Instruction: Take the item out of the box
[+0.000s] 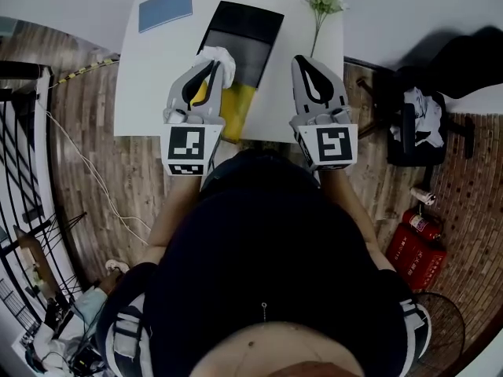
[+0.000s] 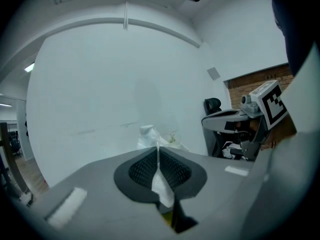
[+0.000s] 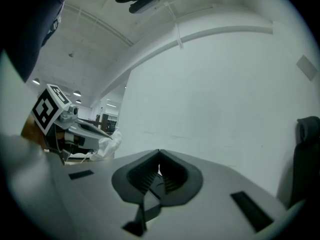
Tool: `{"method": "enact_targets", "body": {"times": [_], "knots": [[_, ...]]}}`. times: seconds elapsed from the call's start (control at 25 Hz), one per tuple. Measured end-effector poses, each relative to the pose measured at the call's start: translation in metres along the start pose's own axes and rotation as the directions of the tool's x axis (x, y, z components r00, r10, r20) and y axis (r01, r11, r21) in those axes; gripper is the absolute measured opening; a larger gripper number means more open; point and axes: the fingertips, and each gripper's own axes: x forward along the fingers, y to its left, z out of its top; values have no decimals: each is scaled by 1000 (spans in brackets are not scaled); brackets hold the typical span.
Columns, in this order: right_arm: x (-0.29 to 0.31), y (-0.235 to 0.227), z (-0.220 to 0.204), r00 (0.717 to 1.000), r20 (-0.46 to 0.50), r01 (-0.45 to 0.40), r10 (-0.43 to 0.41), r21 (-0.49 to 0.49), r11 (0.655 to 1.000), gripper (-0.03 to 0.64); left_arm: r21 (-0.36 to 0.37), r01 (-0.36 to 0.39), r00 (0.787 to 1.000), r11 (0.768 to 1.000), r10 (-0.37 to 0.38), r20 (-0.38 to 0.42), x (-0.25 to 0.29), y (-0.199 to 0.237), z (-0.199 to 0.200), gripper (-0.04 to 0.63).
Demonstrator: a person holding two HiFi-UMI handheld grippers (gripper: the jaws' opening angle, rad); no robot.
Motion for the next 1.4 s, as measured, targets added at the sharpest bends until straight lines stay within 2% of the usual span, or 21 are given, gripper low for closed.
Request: {"method": "enact_targets", "body": {"times": [0.36, 0.6, 1.12, 1.4], "knots": [[-15, -14, 26, 998, 45, 43, -42, -14, 999, 12, -50, -51, 988, 997, 57, 143, -12, 4, 44, 21], [-25, -21, 41, 994, 104, 48, -45, -27, 998, 12, -77, -48, 974, 996, 64, 218, -16, 0, 68, 21], [-49, -51, 72, 980, 161, 125, -120, -17, 992, 12, -104, -38, 943, 994, 70, 325, -15, -15, 113, 21], [-66, -71, 71, 973, 165, 164, -159, -17, 986, 12, -103, -22, 932, 994, 58, 357, -6, -35, 126, 21]]}}
